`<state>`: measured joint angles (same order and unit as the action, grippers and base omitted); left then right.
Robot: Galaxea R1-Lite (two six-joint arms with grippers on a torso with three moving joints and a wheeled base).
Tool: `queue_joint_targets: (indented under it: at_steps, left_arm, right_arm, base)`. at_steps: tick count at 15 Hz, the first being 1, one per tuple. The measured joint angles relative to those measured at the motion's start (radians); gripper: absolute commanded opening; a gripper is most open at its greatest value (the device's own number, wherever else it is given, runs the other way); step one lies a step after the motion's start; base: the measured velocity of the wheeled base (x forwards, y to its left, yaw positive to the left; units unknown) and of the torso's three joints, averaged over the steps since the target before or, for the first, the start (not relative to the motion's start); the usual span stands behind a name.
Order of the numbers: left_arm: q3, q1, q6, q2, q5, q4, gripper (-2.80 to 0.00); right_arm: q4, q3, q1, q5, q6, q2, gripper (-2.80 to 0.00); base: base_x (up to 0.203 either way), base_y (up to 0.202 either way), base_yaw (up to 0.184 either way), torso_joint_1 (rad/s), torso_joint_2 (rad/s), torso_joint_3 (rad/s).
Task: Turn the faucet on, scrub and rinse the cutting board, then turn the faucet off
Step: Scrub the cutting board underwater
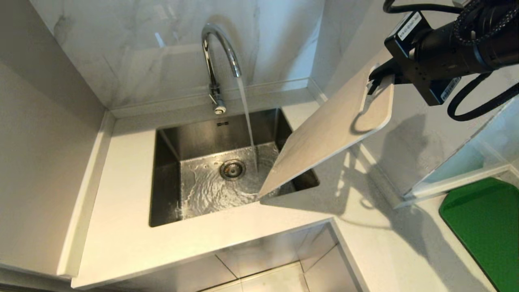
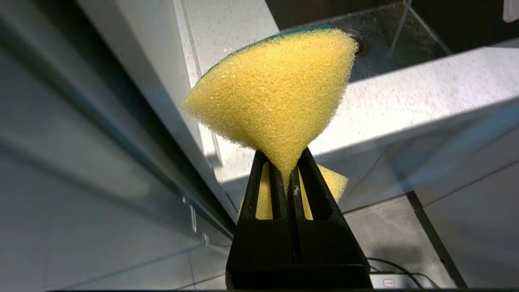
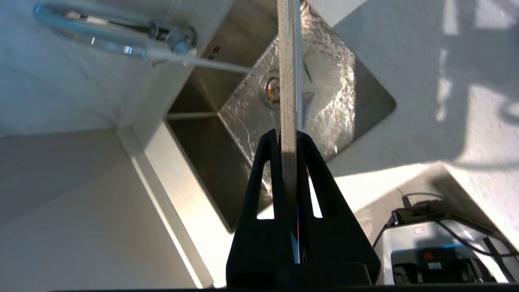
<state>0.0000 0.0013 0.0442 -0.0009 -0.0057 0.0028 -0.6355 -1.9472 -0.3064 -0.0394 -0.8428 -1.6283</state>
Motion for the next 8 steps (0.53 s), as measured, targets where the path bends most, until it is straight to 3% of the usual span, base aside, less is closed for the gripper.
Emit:
queue_joint_targets:
  at_steps: [8]
  left_arm:
    - [0.0,0.0,-0.004,0.0,0.001,-0.001,-2.8]
  right_arm:
    - [-0.028,0.002,0.0,0.0,-0.004,0.008,-2.8]
  base:
    - [0.192,0.0,0.002,0.003,0.0,0.001]
